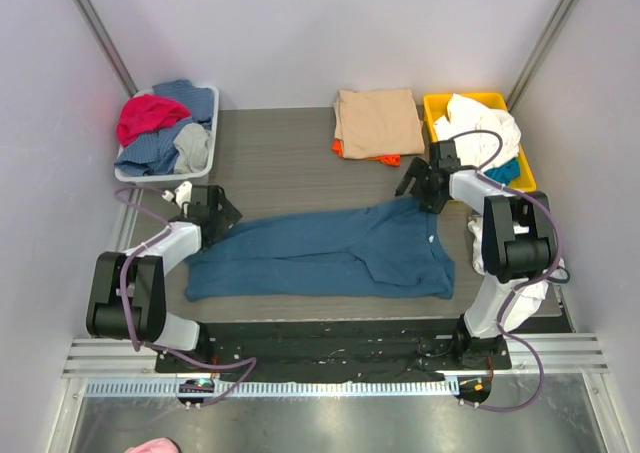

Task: Fold and stack the t-shirts
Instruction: Fold the tshirt

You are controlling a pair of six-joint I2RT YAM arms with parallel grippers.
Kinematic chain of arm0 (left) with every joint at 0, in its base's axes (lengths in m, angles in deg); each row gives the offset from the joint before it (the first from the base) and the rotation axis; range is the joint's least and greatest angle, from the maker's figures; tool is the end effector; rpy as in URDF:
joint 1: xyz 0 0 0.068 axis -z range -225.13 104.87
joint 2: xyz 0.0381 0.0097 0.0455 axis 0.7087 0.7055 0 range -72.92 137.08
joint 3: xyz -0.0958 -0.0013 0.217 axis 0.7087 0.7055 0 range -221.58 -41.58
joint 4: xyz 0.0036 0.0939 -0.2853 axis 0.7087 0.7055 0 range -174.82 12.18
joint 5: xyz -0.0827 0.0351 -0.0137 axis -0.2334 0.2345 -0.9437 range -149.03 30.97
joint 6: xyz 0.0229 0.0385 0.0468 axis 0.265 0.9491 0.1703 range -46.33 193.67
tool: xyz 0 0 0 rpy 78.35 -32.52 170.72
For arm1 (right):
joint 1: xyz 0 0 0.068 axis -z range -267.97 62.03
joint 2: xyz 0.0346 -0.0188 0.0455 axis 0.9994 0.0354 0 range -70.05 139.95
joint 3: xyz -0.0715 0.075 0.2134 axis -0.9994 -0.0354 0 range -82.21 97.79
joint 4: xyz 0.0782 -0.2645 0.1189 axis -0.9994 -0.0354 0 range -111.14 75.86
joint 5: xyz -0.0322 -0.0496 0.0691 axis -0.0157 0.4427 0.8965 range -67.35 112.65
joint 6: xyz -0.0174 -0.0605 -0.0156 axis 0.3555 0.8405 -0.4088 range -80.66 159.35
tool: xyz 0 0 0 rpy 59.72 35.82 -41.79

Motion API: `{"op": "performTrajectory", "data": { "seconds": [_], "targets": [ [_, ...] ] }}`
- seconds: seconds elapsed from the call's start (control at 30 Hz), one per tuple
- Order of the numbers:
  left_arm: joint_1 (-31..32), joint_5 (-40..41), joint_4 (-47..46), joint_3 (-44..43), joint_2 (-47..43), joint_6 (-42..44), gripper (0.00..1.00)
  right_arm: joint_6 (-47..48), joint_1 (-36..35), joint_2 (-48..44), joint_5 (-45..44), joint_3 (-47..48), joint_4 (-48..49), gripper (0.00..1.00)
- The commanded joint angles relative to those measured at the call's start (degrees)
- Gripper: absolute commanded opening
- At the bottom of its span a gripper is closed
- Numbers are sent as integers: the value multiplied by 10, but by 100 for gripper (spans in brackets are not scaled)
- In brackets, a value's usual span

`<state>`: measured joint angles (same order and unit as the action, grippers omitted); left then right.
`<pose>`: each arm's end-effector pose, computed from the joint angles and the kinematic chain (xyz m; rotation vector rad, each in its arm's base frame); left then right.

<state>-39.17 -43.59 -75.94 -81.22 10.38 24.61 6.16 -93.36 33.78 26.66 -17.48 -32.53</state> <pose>0.3163 -0.0195 0.0874 -1.0011 2.2296 -0.0888 0.3990 0.0411 0.0950 0.6005 2.5384 0.3375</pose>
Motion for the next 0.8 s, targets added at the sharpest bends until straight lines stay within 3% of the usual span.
{"op": "performTrajectory", "data": {
  "seconds": [0.0, 0.37, 0.77],
  "targets": [
    [-12, 51, 67, 24, -24, 6, 100, -2, -1, 26, -11, 16, 16, 86],
    [-26, 71, 89, 44, -75, 5, 100, -3, -2, 39, -63, 19, 7, 85],
    [-27, 42, 81, -11, -54, 13, 100, 8, -2, -51, 6, 56, 5, 85]
  ]
}}
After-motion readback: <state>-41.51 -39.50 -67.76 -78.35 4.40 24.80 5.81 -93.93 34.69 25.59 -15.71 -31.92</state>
